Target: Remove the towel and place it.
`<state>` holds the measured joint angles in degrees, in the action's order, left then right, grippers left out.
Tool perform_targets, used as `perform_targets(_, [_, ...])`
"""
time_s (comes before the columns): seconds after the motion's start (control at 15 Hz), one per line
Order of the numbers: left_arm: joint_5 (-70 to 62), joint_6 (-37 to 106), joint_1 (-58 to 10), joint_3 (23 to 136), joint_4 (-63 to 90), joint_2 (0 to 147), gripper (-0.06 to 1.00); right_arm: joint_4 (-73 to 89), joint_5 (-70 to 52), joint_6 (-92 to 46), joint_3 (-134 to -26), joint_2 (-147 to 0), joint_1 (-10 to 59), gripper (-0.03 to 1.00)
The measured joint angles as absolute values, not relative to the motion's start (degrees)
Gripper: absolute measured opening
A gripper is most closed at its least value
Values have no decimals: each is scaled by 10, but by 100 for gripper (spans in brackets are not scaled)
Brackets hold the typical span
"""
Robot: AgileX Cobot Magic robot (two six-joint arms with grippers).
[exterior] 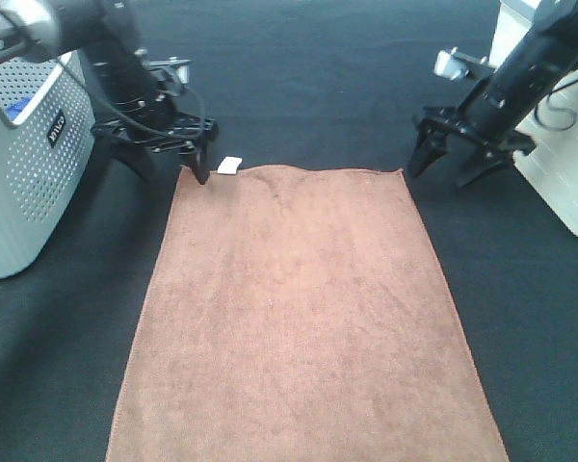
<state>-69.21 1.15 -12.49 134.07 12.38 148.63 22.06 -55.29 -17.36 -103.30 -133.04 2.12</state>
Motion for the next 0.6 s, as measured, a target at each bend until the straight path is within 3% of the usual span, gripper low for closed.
perform_targets(0.4, [-696, 44, -97, 1352, 207, 1522, 75, 245, -545, -186, -1089, -1398, 21, 74])
perform_targets(0.6, [-698, 52, -99, 1354, 207, 1524, 70, 262, -519, -197, -1089, -1401, 30, 74])
